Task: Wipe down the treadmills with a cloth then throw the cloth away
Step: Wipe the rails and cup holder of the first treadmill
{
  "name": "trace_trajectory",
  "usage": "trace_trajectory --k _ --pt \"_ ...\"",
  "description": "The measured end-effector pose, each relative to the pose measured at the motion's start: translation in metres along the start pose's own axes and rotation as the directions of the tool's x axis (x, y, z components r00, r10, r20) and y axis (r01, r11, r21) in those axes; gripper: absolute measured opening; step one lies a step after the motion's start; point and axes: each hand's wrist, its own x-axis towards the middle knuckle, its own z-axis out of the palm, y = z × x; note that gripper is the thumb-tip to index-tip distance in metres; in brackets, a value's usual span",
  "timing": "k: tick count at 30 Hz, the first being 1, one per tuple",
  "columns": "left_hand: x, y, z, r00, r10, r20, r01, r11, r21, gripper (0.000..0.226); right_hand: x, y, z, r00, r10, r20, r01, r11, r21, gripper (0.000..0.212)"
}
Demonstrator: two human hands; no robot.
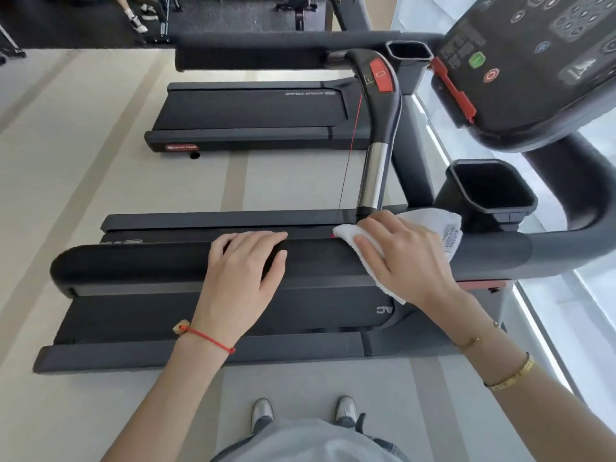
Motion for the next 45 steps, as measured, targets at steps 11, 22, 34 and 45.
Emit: trace_trajectory --k 11,22,34,45 --pt "-0.014 -0.059 -0.03 1.0 0.016 0.006 -0.016 1.0 0.006 0.028 0.039 -0.112 0.032 1.0 0.008 0.0 -0.008 0.997 0.075 0.036" --pt "-0.025 -0.131 -0.061 0.998 -0.063 0.001 0.063 0.997 0.042 0.037 0.047 -0.14 0.035 0.997 0.077 0.02 -0.079 0.983 0.166 0.034" --pt "-0.037 -0.16 -0.067 0.989 -0.09 -0.113 0.086 0.996 -0.035 0.028 0.088 -0.215 0.058 0.985 0.072 0.156 -0.094 0.986 0.138 0.033" --pt "-0.034 -0.149 -0.067 0.986 -0.114 -0.124 0.113 0.993 -0.015 0.026 0.081 -0.162 0.042 0.911 0.3 0.284 -0.333 0.94 0.076 0.038"
